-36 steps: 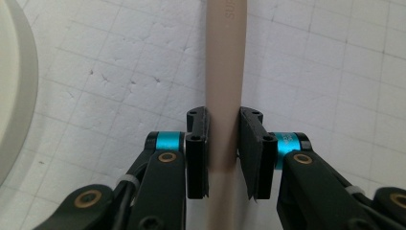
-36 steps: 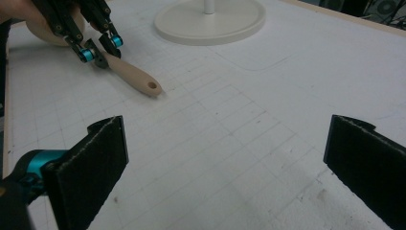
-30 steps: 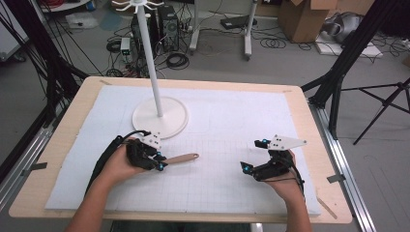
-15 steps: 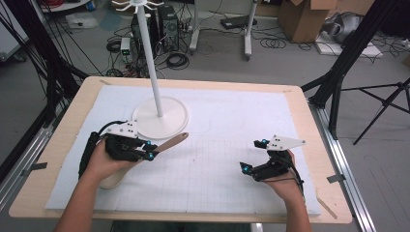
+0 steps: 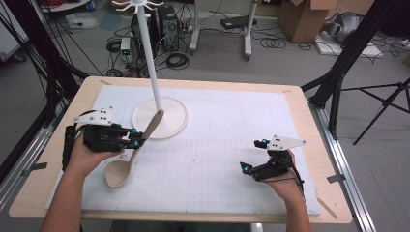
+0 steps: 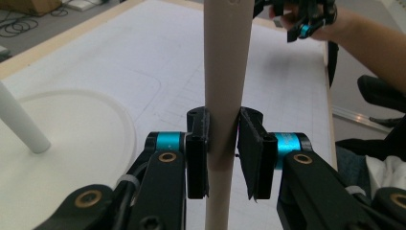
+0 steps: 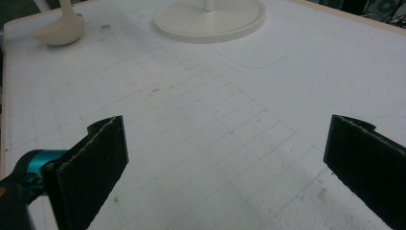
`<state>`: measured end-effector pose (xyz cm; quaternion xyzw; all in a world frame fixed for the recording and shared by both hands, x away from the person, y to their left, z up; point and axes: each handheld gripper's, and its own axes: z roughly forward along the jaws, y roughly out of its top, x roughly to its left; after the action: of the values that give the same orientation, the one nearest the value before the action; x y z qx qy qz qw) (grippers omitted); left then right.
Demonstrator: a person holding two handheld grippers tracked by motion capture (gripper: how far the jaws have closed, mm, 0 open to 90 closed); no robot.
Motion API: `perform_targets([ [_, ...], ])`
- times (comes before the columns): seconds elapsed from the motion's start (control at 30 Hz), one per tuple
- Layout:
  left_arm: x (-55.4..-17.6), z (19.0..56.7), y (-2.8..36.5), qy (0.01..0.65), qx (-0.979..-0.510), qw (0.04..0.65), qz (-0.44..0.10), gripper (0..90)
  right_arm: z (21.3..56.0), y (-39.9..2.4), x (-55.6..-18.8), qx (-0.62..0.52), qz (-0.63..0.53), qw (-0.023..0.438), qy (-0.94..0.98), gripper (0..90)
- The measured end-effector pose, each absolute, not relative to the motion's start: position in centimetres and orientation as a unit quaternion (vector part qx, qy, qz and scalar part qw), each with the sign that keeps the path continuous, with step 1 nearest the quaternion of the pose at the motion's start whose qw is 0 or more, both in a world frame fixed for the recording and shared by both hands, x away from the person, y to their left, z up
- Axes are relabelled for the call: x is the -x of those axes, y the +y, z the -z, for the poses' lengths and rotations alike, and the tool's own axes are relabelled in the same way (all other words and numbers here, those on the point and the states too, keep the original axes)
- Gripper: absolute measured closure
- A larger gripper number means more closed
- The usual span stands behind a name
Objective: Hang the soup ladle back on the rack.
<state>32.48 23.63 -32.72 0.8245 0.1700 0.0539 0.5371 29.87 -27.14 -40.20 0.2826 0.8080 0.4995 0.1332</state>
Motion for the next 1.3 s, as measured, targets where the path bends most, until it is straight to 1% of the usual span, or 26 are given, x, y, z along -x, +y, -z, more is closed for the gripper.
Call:
perform_targets([
  [0.33, -32.5, 31.2, 24.6, 0.17, -0.801, 0.571, -0.066, 73.7, 40.2, -27.1, -29.9, -0.283, -0.5, 0.131, 0.808, 0.4],
  [0.77, -32.8, 30.7, 24.7, 0.168, -0.789, 0.587, -0.07, 73.8, 40.3, -27.2, -29.9, -0.282, -0.5, 0.131, 0.808, 0.3],
  [1.0, -32.7, 29.9, 24.9, 0.164, -0.786, 0.593, -0.071, 73.8, 40.3, -27.1, -29.9, -0.284, -0.499, 0.129, 0.809, 0.4],
  [1.3, -33.3, 27.7, 25.7, 0.172, -0.79, 0.583, -0.078, 73.8, 40.3, -27.1, -29.9, -0.283, -0.499, 0.129, 0.809, 0.3],
])
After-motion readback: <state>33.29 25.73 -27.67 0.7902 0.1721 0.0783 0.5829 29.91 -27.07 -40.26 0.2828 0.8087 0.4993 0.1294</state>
